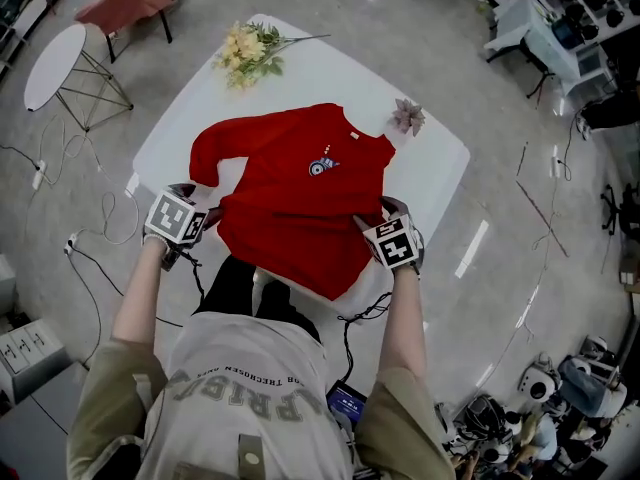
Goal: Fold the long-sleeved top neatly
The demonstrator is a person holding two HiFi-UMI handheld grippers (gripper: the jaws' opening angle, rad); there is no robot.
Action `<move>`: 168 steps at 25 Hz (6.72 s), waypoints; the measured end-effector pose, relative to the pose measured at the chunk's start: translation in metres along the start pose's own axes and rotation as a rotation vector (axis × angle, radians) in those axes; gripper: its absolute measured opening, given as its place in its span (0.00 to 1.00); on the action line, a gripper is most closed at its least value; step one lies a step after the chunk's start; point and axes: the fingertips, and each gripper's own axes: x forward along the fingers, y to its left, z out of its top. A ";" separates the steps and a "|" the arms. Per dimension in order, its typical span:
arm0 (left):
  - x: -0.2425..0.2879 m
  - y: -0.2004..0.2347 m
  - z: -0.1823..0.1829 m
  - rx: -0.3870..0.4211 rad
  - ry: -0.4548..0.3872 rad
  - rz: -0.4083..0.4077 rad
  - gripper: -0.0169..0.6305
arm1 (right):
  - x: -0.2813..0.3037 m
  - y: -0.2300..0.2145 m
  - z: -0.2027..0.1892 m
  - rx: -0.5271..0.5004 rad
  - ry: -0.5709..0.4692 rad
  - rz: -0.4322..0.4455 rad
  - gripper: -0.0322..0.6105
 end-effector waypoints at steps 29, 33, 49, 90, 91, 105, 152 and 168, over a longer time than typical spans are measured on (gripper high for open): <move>-0.016 -0.064 -0.103 0.567 -0.451 0.140 0.08 | -0.093 0.222 -0.101 -0.106 -0.186 -0.251 0.08; -0.005 -0.058 -0.122 0.520 -0.412 0.090 0.08 | -0.082 0.236 -0.124 -0.102 -0.090 -0.192 0.08; -0.030 -0.094 -0.068 0.504 -0.325 -0.049 0.53 | -0.100 0.152 -0.051 0.174 -0.260 0.031 0.59; 0.014 -0.027 -0.007 0.258 -0.070 0.015 0.56 | -0.011 0.031 0.030 -0.229 -0.090 0.084 0.08; 0.018 -0.029 -0.007 0.283 -0.040 -0.005 0.55 | -0.013 0.030 0.031 -0.221 -0.097 0.081 0.08; -0.015 -0.029 -0.024 0.546 -0.029 0.110 0.07 | -0.024 0.040 0.027 -0.256 -0.124 0.050 0.08; 0.035 -0.096 -0.051 0.599 0.099 -0.013 0.49 | 0.015 0.038 -0.012 -0.391 0.213 0.350 0.58; -0.011 -0.079 -0.008 0.260 -0.161 -0.042 0.52 | -0.027 0.044 0.048 -0.124 -0.090 0.241 0.58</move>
